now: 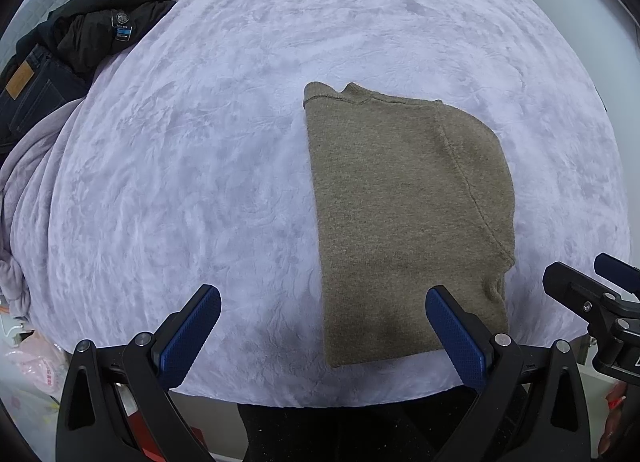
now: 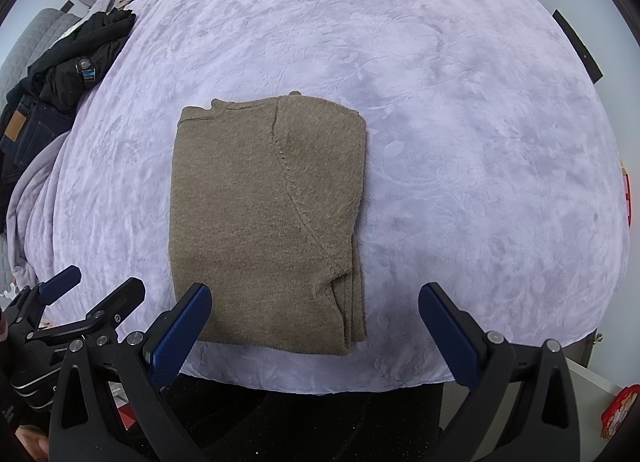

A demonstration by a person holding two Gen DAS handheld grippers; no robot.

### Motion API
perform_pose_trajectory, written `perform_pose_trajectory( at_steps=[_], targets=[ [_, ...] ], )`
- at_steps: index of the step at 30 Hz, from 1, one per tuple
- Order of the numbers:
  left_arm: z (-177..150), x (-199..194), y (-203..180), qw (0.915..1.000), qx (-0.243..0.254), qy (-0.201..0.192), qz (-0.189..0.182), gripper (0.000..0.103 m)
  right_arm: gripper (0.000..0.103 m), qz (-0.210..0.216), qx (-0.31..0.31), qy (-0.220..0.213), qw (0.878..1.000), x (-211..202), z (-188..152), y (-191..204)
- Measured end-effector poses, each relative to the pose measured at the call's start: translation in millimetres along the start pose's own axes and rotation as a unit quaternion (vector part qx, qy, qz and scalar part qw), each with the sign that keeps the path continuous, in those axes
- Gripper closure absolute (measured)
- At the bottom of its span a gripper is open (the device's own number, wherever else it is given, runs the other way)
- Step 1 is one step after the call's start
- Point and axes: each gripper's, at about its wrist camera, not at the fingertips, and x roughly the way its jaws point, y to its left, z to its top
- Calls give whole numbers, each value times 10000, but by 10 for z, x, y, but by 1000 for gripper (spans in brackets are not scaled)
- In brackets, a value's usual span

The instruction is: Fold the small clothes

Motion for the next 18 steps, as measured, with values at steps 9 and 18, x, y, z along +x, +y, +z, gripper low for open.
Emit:
perform_pose_trajectory(
  at_steps=[9,18],
  targets=[
    [-20,18,4,10000,-2,0,35,0,0,2,-19,18,10000,14,11,-4],
    [-32,1,15,10000,-6,-60,67,0,0,-7,-16,14,10000,14,7,1]
  ],
)
